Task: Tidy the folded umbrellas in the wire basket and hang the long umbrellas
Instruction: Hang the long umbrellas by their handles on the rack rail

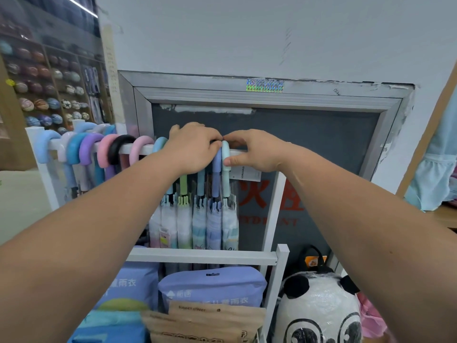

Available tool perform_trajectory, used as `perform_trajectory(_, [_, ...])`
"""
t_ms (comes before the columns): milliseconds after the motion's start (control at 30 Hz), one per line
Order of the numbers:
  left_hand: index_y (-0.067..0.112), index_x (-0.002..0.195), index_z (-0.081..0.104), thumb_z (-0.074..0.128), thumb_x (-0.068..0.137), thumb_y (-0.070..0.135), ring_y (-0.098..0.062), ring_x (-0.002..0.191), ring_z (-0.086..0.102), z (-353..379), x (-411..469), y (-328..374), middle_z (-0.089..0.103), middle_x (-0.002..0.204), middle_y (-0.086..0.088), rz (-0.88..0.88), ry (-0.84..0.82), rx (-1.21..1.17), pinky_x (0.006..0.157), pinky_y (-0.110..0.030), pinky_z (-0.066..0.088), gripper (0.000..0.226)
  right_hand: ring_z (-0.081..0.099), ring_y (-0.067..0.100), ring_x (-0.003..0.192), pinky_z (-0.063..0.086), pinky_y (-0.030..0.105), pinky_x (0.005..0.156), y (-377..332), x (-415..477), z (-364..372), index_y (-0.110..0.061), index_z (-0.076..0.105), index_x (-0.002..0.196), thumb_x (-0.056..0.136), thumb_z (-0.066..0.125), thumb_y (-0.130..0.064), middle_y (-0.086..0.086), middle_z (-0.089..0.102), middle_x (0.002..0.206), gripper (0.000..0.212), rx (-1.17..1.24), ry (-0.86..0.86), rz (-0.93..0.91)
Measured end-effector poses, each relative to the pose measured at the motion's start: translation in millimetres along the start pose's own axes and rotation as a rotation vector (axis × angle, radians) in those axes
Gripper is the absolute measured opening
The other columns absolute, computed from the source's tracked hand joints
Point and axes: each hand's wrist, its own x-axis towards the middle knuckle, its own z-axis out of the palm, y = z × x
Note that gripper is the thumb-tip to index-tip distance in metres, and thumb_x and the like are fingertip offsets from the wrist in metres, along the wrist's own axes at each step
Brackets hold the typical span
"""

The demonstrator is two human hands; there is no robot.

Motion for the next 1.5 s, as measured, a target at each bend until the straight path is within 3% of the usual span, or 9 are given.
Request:
perform_trajectory(133, [0.032,0.126,0.064,0.039,0.105,0.036,-0.024,0.122,0.051,-3,-3,1,0.067,0.119,0.004,0.018,0.008,-0.01,0.107,-0.052,0.032,0.033,0.053,0.013,0.131,0.037,0.05,0.111,-4,-4,3,-0.044,0.048,0.141,0.062,0.054,-0.082,-0.016,0.059,0.138,0.088,-0.009,0.011,0.044])
perform_trajectory(300, [0.03,0.133,0.06,0.039,0.106,0.035,-0.028,0.127,0.051,-1,-4,7,0.065,0.131,0.001,0.027,0.017,-0.013,0.112,-0.054,0.03,0.035,0.048,0.017,0.137,0.037,0.048,0.113,-1,-16,9,-0.032,0.043,0.149,0.085,0.064,-0.062,-0.009,0.054,0.147,0.074,-0.035,0.102,0.099])
perform_trajectory(400, [0.024,0.137,0.059,0.044,0.104,0.033,-0.031,0.132,0.049,0,-8,15,0.063,0.138,-0.004,0.062,0.13,-0.055,0.112,-0.052,0.033,0.037,0.043,0.019,0.141,0.034,0.047,0.115,1,-28,8,-0.029,0.045,0.149,0.092,0.06,-0.058,-0.006,0.05,0.152,0.066,-0.068,0.196,0.104])
perform_trajectory(633, [0.023,0.131,0.062,0.049,0.099,0.035,-0.033,0.125,0.052,2,-18,63,0.065,0.131,-0.003,0.208,0.191,-0.145,0.103,-0.051,0.043,0.036,0.05,0.023,0.132,0.041,0.052,0.107,11,-86,2,-0.032,0.057,0.136,0.086,0.054,-0.061,-0.006,0.061,0.137,0.059,-0.104,0.365,0.127])
perform_trajectory(733, [0.027,0.129,0.061,0.049,0.096,0.041,-0.033,0.124,0.052,7,-30,98,0.064,0.131,-0.002,0.209,0.148,-0.152,0.101,-0.052,0.044,0.037,0.051,0.021,0.132,0.042,0.053,0.107,26,-129,-6,-0.034,0.058,0.133,0.08,0.05,-0.067,-0.006,0.06,0.137,0.063,-0.119,0.357,0.163])
perform_trajectory(1000, [0.025,0.134,0.058,0.055,0.096,0.045,-0.034,0.122,0.053,47,-85,236,0.064,0.129,-0.006,0.278,-0.023,-0.129,0.101,-0.051,0.046,0.043,0.053,0.021,0.128,0.043,0.045,0.107,112,-291,-15,-0.027,0.059,0.135,0.092,0.062,-0.05,-0.001,0.058,0.139,0.049,-0.161,0.3,0.303])
perform_trajectory(1200, [0.024,0.135,0.056,0.057,0.094,0.047,-0.038,0.123,0.051,101,-143,336,0.061,0.132,-0.009,0.254,-0.15,-0.073,0.097,-0.05,0.046,0.047,0.06,0.028,0.116,0.05,0.049,0.095,171,-413,-3,-0.03,0.065,0.126,0.079,0.058,-0.063,0.002,0.066,0.124,0.058,-0.165,0.222,0.394])
perform_trajectory(1367, [0.024,0.13,0.059,0.058,0.094,0.045,-0.037,0.12,0.052,159,-186,397,0.063,0.128,-0.008,0.256,-0.303,-0.118,0.094,-0.049,0.047,0.041,0.052,0.03,0.127,0.047,0.051,0.099,218,-502,22,-0.03,0.06,0.133,0.087,0.063,-0.054,0.004,0.059,0.135,0.051,-0.222,0.115,0.512])
perform_trajectory(1500, [0.021,0.125,0.062,0.06,0.092,0.041,-0.037,0.116,0.054,225,-223,435,0.065,0.124,-0.009,0.297,-0.422,-0.163,0.092,-0.045,0.049,0.039,0.052,0.031,0.121,0.044,0.049,0.099,251,-565,63,-0.031,0.06,0.131,0.088,0.063,-0.052,0.003,0.059,0.126,0.048,-0.195,0.064,0.665])
